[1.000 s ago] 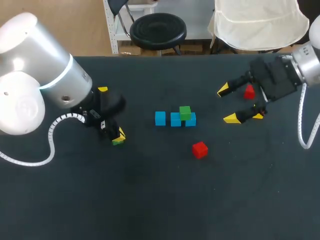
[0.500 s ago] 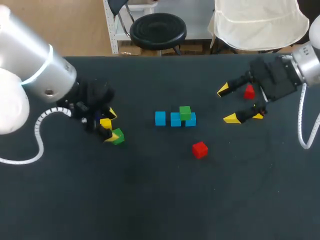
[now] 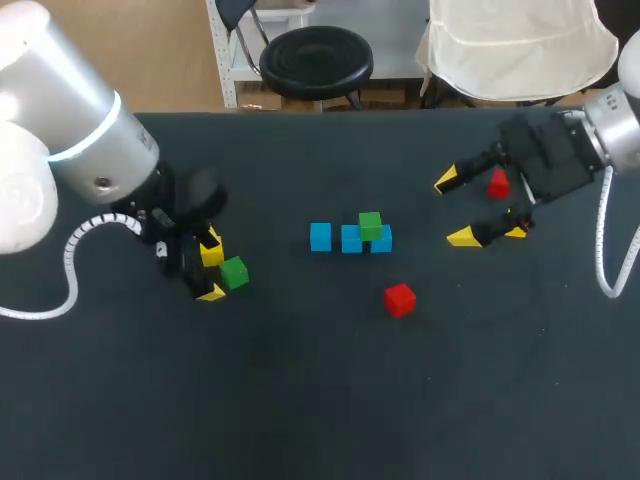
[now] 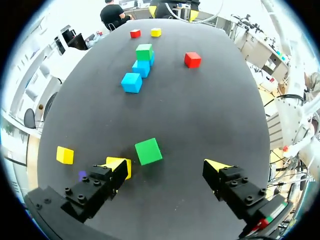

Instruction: Place the blue cubes, place green cubes on the blue cubes, place the yellow cubes on the green cubes, then place the red cubes on the yellow cubes, and place purple cube on the red cubes.

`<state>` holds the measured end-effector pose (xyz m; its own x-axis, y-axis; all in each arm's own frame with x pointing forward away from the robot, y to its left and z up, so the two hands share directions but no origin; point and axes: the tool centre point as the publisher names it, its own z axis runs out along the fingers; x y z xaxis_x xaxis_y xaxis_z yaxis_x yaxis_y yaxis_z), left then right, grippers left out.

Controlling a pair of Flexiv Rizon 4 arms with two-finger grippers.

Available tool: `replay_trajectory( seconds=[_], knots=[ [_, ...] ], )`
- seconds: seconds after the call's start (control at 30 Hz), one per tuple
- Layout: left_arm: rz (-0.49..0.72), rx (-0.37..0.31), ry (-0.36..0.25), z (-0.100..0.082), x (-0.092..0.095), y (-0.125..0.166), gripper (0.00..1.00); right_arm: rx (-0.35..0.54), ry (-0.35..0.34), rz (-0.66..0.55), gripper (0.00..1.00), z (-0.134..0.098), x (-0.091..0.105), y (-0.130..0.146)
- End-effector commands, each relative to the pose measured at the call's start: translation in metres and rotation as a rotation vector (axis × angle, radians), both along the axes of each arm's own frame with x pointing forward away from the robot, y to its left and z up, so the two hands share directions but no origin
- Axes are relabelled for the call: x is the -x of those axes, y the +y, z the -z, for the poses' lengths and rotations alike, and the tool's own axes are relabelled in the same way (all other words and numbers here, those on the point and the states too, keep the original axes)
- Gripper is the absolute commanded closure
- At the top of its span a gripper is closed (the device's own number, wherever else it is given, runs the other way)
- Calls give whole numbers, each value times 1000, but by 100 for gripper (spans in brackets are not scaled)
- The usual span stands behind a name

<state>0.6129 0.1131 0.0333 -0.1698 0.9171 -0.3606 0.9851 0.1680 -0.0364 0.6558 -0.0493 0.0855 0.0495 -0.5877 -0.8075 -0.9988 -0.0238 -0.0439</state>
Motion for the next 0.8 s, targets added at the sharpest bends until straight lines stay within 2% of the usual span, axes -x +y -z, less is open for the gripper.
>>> replay_trajectory(
  seconds=[0.03,0.13,0.23,0.47,0.8],
  knots=[
    [-15,2,13,-13,16,10,0,-2,-1,-1,0,1,0,0],
    [-24,-4,50,-17,26,15,0,-2,-1,-1,0,1,0,0],
    [-45,19,96,-15,34,18,0,-2,-1,-1,0,1,0,0],
    [-100,61,189,4,36,9,0,-2,-1,-1,0,1,0,0],
    [-61,36,192,10,27,-10,0,-2,-1,-1,0,1,0,0]
  ],
)
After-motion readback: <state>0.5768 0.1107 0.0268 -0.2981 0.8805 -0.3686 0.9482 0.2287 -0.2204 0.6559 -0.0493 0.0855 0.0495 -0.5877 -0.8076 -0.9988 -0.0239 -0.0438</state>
